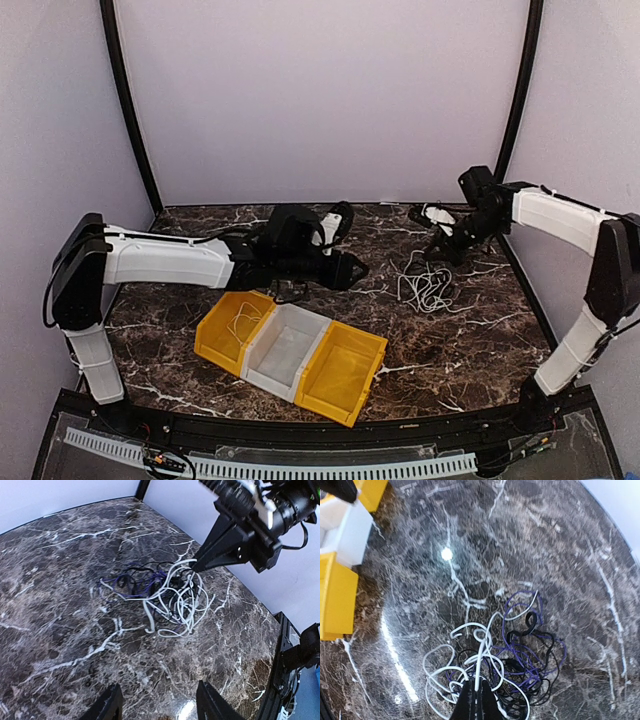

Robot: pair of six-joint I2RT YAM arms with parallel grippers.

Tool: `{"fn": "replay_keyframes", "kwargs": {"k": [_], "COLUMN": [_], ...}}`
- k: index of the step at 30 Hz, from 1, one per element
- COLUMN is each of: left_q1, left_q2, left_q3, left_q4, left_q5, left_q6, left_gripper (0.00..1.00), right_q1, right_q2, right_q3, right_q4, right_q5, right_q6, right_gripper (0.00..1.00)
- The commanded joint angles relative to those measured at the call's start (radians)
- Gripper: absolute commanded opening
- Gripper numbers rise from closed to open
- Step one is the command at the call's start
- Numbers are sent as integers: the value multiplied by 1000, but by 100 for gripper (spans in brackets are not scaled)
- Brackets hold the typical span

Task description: Untangle the cables

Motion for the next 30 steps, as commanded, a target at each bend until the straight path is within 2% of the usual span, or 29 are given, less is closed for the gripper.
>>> {"fn": "replay_keyframes", "kwargs": {"k": [1,6,13,25,30], "left_q1": [-42,-54,-61,-68,-84], "left_q2": [42,117,207,286,322], "left_q3": [70,121,165,216,275], "left_q4": [157,292,433,510,474], "left_q5": [49,100,117,133,105], "left_q6": [77,97,131,142,234], "left_gripper": [53,54,54,44,41], "right_q1": [7,11,12,36,52], "right_q2": [-165,-230,-233,-262,-264], "right_q3": [9,-23,9,5,8], "right_q4": [-27,-28,-103,-169,-193], "right_q5": [-123,-166,-260,-271,-274], "right_q6": [-16,-20,-51,-73,-84], "right_gripper": [0,0,0,0,0]}}
